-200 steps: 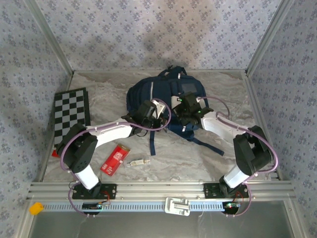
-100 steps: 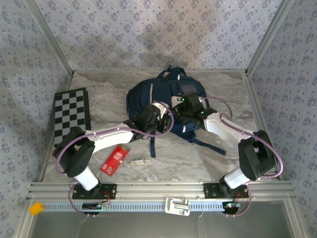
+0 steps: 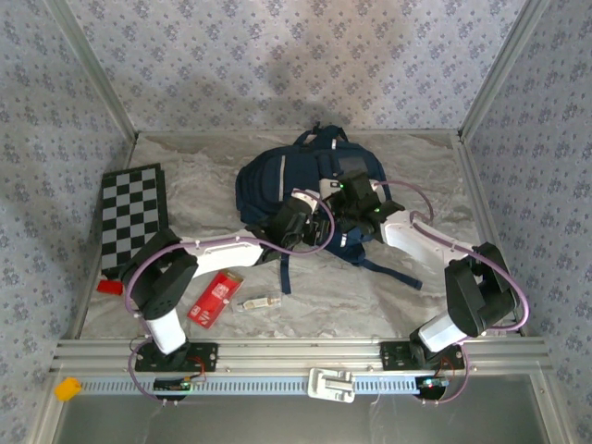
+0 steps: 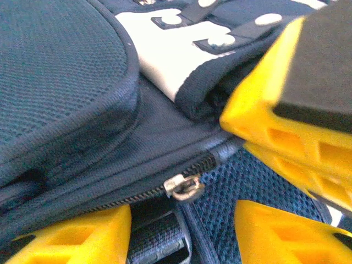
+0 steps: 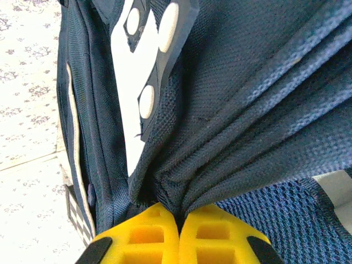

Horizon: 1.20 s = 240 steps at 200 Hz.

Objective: Pack the student bag
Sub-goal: Unzip the student bag at the center of the table.

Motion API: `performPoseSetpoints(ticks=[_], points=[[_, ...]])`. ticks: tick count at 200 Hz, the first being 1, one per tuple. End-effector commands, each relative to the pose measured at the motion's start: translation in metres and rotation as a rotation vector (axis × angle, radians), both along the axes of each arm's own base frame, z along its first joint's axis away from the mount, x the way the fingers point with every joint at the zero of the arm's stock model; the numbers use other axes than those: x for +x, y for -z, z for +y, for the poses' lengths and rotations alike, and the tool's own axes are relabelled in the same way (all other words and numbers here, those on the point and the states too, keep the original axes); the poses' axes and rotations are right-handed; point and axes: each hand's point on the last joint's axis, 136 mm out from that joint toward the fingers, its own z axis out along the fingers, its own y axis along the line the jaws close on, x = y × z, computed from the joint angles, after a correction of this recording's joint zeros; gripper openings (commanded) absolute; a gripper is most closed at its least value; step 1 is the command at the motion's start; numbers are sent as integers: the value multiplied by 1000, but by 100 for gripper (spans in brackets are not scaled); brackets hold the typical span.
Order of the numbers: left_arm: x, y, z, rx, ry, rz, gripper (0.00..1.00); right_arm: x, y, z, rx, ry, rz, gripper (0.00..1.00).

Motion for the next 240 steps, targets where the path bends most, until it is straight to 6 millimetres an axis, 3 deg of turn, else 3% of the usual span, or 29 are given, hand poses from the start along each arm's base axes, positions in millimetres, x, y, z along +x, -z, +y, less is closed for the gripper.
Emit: performPoseSetpoints(ticks=[1,39,85,136,208,222,240], points=[[23,-30,-8,-70,-69,-96,44,2,-45,21,93,-44,-105,0],[19,-44,-21,-98,17,-126,20,0,-39,20,84,-44,-96,0],[13,-52,-24,-95,86,-115,0,-1,-40,17,69,-48,-100,0],[14,-36,13,-48,43,-41,0,-3,-48,3,53,-58,-118,0],[15,-15,60,-12,37,26,0,-8,-41,-22,20,-65,-101,0],[14,-13,61,-1,59,37,0,-8,-39,-26,25,-64,-100,0],[1,-15,49,-24,124,50,0,-8,-40,-23,27,-72,-107,0]])
